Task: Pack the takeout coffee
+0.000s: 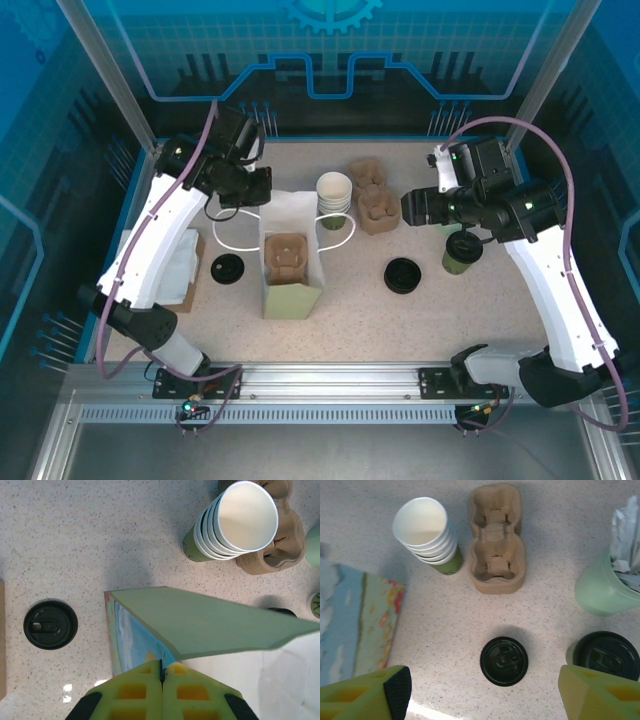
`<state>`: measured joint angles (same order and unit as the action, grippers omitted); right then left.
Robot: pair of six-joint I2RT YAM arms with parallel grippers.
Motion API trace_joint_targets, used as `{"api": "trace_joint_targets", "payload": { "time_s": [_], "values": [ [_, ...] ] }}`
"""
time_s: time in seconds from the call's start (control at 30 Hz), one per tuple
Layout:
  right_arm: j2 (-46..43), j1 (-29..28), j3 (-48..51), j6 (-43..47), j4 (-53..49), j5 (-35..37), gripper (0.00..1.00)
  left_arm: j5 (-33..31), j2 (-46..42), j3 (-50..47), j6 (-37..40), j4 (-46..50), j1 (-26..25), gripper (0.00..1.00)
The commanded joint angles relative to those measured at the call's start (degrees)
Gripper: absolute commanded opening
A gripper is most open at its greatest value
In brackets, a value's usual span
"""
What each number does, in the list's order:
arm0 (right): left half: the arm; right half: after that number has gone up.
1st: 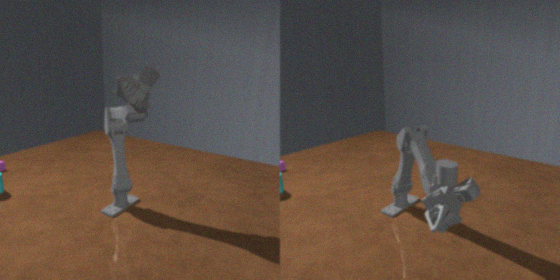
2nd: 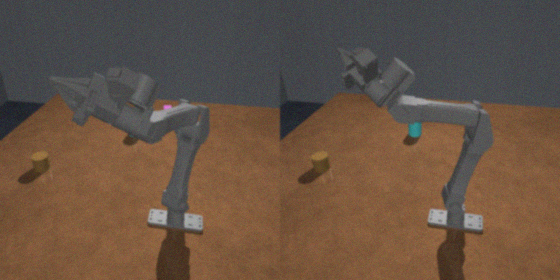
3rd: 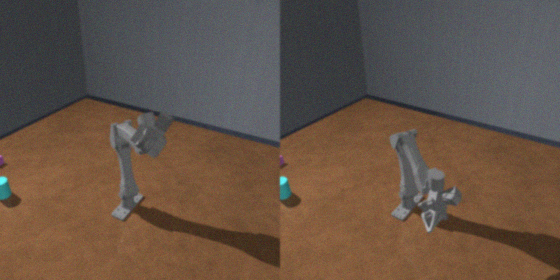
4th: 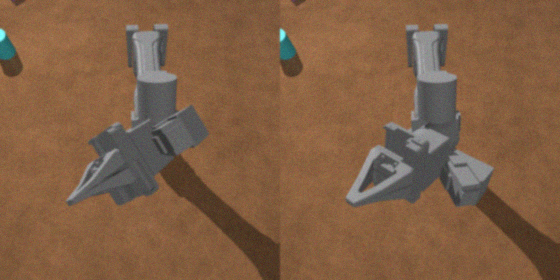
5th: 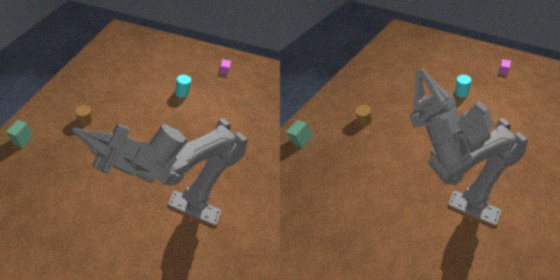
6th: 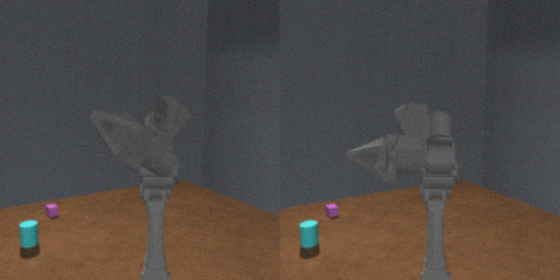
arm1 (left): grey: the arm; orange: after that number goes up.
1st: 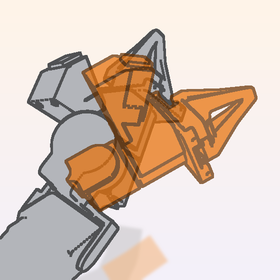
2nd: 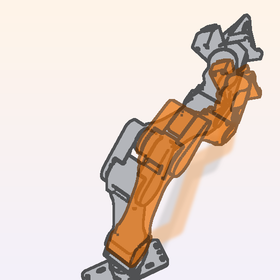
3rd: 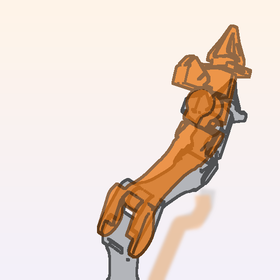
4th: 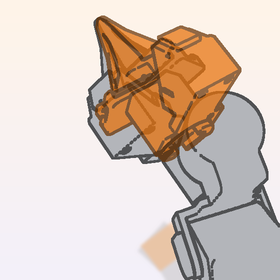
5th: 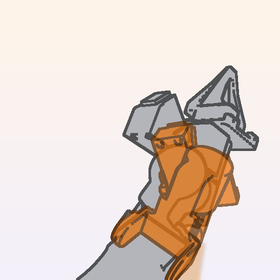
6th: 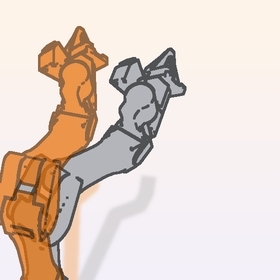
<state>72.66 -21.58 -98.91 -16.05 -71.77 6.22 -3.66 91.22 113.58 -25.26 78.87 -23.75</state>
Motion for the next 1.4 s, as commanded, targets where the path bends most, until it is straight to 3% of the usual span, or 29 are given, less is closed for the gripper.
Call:
{"api": "trace_joint_targets", "payload": {
  "time_s": [0.0, 0.23, 0.53, 0.73, 0.87, 1.03, 1.23, 1.37],
  "values": [
    [0.0, 4.1, 0.9, 1.3, -2.7, 1.6, 0.8, 0.7, -2.3, -4.0, -5.8, -3.0, 0.4, 0.0],
    [-1.9, 11.6, 8.7, 3.0, -1.4, -1.9, 0.81, 4.3, -3.6, -4.6, -11.0, -9.6, 2.9, 0.0],
    [-1.1, 14.0, 12.1, 3.9, -0.8, -1.5, 0.81, 7.5, -3.7, -4.1, -13.7, -10.5, 4.4, 0.0],
    [-0.3, 16.0, 12.8, 4.7, -1.2, -0.4, 0.84, 7.9, -5.6, -10.1, -13.9, -10.6, 5.5, 0.0],
    [0.0, 17.9, 14.9, 5.3, -1.1, 1.0, 0.91, 9.7, -7.1, -16.2, -14.0, -13.2, 6.6, 0.22],
    [-0.5, 19.7, 18.4, 6.2, -0.3, 4.0, 1.0, 9.3, -7.8, -16.4, -10.8, -11.8, 7.3, 0.48],
    [-2.2, 24.2, 24.2, 6.3, 3.1, 2.3, 1.0, 6.2, -11.3, -11.7, -4.4, -8.3, 7.4, 0.68],
    [-1.1, 24.8, 27.1, 5.4, 4.5, 1.2, 1.0, 4.2, -15.8, -11.8, -1.3, -8.3, 7.4, 0.76]
  ]
}}
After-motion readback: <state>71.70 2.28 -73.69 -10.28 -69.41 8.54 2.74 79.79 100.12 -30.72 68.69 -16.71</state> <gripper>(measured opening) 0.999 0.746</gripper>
